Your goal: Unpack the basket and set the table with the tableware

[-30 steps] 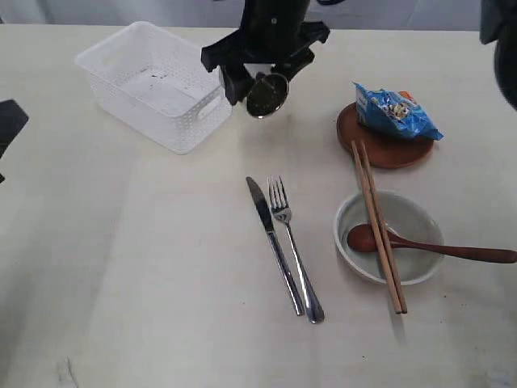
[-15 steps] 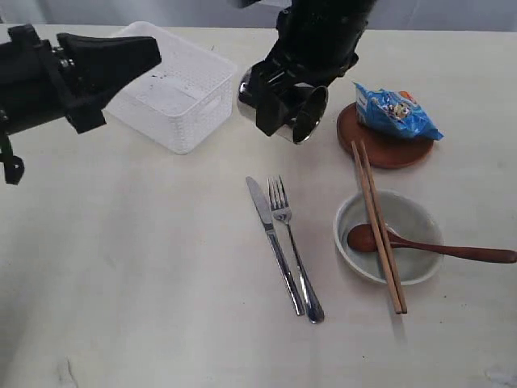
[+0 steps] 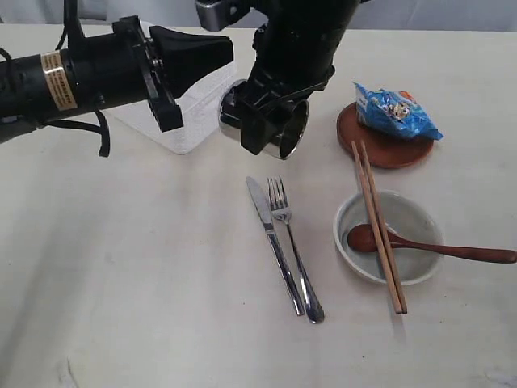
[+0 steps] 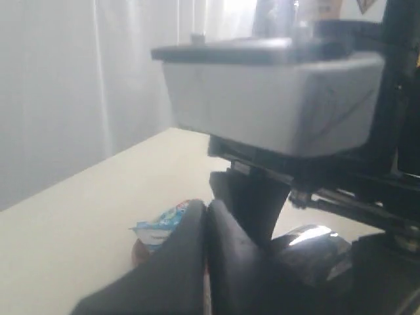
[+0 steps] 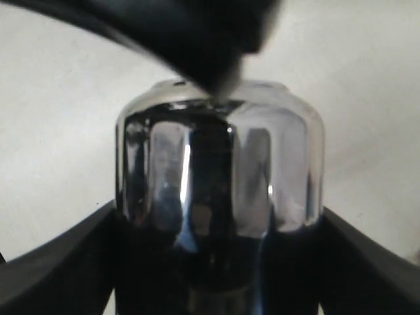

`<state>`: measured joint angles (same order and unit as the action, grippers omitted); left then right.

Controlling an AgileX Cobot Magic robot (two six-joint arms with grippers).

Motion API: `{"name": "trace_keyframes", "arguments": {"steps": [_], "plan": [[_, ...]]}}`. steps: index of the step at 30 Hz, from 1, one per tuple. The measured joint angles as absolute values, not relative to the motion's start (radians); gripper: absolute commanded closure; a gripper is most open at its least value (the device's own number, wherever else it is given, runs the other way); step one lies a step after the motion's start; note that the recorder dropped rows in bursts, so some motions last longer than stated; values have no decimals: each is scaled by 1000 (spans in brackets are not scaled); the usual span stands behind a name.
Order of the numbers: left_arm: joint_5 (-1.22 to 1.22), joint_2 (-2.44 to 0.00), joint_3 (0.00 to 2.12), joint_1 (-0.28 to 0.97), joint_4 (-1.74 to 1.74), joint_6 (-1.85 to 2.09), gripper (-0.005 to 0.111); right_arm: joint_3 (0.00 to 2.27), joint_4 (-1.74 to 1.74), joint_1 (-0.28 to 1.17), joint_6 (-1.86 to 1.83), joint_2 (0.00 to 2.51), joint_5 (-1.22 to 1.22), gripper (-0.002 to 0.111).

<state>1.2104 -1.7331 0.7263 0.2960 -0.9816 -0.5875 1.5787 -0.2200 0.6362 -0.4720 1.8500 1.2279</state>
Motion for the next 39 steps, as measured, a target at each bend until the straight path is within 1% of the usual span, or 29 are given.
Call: {"name": "trace_keyframes", "arguments": {"steps": [7,12,23,32,39], "plan": [[1110,-1770,728,342,-1006,-577,107,1579,-180,657,-463,1862,1229,109],[1078,-1781,728,345,-1006,-572,107,1579,-159,657,-452,1862,1230,109],[1070,-1833,730,345,-1008,-570,107,1579,-40,657,-362,1862,1213,109],[1069,-1848,730,345,-1014,-570,107,1579,-13,657,-308,1862,1108,109],[1069,-1848,730,345,-935,-521,107,1579,-12,657,-306,1862,1133,109]]}}
